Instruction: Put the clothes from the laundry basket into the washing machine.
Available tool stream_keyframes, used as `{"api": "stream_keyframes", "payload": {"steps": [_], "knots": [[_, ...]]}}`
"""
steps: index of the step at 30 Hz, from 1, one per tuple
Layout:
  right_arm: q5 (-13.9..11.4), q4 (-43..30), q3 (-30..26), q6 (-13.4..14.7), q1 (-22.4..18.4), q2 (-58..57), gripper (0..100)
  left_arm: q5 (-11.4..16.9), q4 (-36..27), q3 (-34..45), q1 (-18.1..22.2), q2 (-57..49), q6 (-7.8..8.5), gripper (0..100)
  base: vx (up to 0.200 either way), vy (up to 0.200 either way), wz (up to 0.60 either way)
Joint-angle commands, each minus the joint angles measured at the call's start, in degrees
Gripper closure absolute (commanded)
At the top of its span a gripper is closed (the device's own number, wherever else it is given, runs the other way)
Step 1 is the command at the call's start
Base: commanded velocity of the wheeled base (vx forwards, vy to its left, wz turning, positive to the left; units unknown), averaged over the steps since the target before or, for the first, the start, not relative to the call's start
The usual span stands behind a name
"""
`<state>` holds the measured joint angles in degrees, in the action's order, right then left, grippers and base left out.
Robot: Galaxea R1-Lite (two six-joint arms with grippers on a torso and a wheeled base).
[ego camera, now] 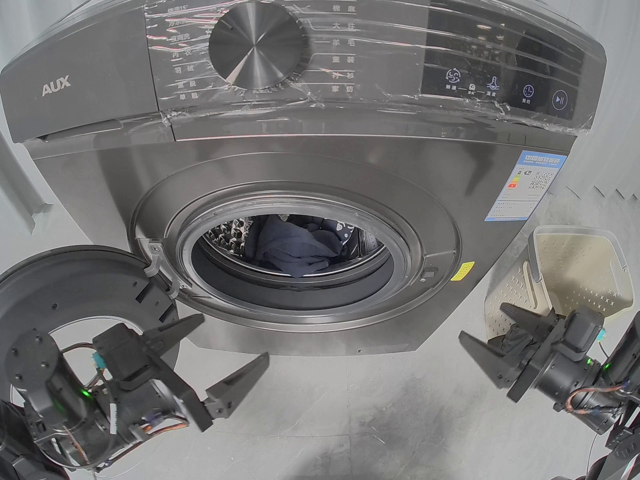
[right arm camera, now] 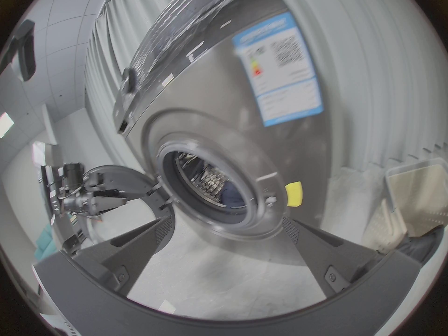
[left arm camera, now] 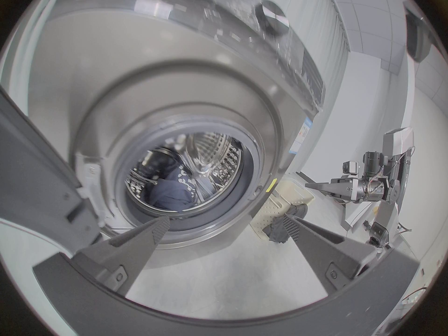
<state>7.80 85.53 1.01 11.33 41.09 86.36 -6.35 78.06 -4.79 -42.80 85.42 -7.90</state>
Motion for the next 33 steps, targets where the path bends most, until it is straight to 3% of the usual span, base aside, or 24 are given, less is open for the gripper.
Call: {"api": "stream_keyframes", "payload": {"steps": [1,5,9,10,13,17,20,28,33], "knots": [[0.5,-7.5,-1.0,-1.7,-5.5,-13.5,0,-0.6,-1.8,4.8,4.9,-13.3,1.31,0,0.0,0.0,0.0],[0.2,-17.9,-1.0,-2.2,-8.4,-22.0,0,-0.2,-8.4,4.7,7.3,-20.6,2.8,0,-0.2,0.0,0.0],[0.0,-27.1,-1.0,-2.0,-9.7,-29.1,0,-0.6,-15.3,4.8,7.5,-27.4,2.98,0,-0.2,0.0,0.0],[0.0,-31.1,-1.0,-1.6,-10.9,-31.8,0,-0.6,-19.9,4.7,7.5,-31.7,3.07,0,-0.2,0.0,0.0],[0.0,-34.6,-1.0,-1.7,-13.7,-34.9,0,-0.7,-27.9,4.2,7.7,-38.5,2.98,0,-0.067,0.0,0.0],[0.2,-35.3,-1.0,-2.1,-18.3,-37.1,0,0.1,-36.3,4.8,13.1,-45.3,3.59,0,0.0,0.0,0.0],[0.1,-37.5,-1.0,-3.4,-22.0,-41.2,0,0.3,-41.6,4.3,14.8,-51.0,3.59,0,-0.2,0.0,0.0],[-0.3,-52.0,-0.9,-8.1,-31.0,-56.5,0,0.2,-49.1,4.8,19.2,-59.0,3.07,0,-0.075,0.0,0.0],[-1.1,-59.2,-0.9,-8.8,-33.8,-65.5,0,0.3,-56.1,4.8,21.7,-65.6,2.89,0,-0.16,0.0,0.0]]}}
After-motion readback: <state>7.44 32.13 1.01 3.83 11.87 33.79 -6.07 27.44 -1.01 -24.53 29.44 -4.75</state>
